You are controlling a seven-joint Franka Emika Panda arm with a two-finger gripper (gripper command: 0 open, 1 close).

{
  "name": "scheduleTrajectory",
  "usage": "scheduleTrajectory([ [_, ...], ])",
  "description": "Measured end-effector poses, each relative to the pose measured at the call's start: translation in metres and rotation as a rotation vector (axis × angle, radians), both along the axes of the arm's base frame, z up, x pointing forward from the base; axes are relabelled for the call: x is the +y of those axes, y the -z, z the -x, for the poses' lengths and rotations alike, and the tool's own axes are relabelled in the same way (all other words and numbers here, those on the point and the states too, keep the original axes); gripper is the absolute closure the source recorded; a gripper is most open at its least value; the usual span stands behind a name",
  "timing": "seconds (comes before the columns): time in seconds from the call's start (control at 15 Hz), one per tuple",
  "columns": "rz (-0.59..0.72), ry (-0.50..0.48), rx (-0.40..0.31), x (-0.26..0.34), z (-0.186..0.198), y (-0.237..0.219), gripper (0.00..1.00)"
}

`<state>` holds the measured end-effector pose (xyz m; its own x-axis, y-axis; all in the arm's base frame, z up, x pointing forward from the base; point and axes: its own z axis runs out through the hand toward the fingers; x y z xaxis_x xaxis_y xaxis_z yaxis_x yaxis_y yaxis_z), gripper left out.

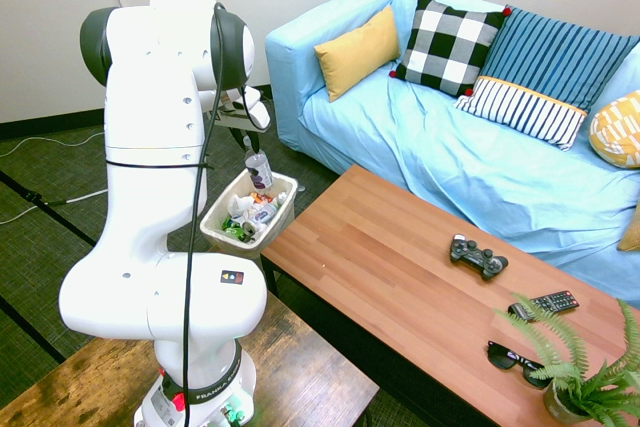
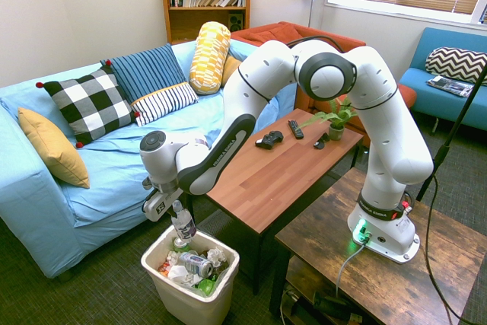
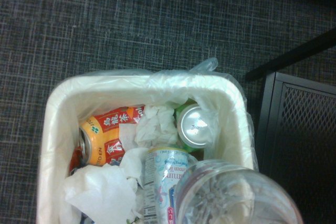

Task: Throw the bottle in the trash bin

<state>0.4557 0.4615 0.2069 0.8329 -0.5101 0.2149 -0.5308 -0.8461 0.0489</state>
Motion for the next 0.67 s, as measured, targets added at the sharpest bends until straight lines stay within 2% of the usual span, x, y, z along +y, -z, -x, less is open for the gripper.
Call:
scheduleTrajectory([
  [0.67,-0.005,0.014,-0.021,0.0019,-0.0042,-0.003,0.0],
])
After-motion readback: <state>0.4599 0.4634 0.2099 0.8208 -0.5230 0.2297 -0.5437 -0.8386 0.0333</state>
